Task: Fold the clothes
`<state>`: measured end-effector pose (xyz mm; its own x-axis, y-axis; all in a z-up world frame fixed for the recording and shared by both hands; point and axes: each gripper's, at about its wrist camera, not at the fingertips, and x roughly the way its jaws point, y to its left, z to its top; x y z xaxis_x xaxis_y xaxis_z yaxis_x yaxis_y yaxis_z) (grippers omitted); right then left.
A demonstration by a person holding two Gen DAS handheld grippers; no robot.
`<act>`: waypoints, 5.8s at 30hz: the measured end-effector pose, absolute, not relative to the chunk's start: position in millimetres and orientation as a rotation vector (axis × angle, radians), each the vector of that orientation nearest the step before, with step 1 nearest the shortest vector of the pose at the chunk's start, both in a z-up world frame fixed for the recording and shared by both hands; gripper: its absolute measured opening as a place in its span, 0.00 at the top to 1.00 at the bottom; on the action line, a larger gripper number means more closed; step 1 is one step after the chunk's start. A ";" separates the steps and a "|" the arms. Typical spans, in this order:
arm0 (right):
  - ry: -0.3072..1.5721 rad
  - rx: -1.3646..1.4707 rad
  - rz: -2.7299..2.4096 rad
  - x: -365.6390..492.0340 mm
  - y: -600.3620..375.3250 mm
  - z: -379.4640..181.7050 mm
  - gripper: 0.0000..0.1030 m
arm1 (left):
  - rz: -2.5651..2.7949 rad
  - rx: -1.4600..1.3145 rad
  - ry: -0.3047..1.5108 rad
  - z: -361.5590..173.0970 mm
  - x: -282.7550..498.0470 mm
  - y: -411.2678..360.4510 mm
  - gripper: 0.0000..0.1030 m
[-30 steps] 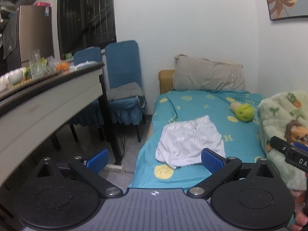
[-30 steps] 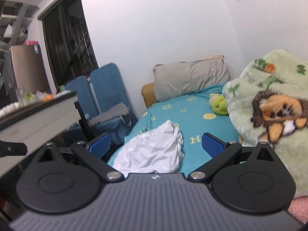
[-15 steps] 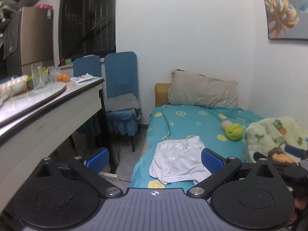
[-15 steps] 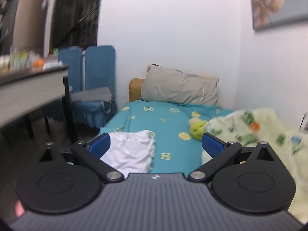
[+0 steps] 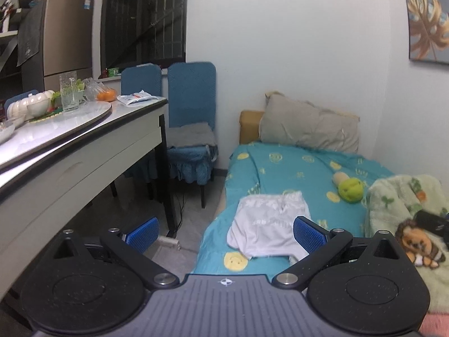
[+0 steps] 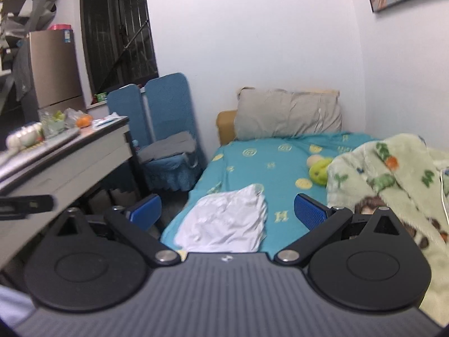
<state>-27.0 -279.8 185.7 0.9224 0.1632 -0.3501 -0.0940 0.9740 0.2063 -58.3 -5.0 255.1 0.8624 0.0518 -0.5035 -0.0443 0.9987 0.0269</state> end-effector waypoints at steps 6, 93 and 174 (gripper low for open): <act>0.421 0.223 0.150 -44.7 -264.7 213.6 0.00 | 0.010 0.076 0.580 250.3 -47.6 -27.3 0.00; 0.614 -0.110 0.173 191.1 -158.0 -119.8 0.15 | -0.378 -0.418 0.429 -60.8 153.1 77.5 0.87; 0.373 0.499 0.136 150.4 -258.6 -29.8 0.92 | -0.162 0.059 0.346 -50.7 122.1 14.8 0.22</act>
<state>150.4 -258.6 -29.8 0.9239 0.2170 -0.3151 -0.0372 0.8706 0.4906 122.1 14.8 -50.7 0.9279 -0.1479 -0.3421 0.1679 0.9854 0.0295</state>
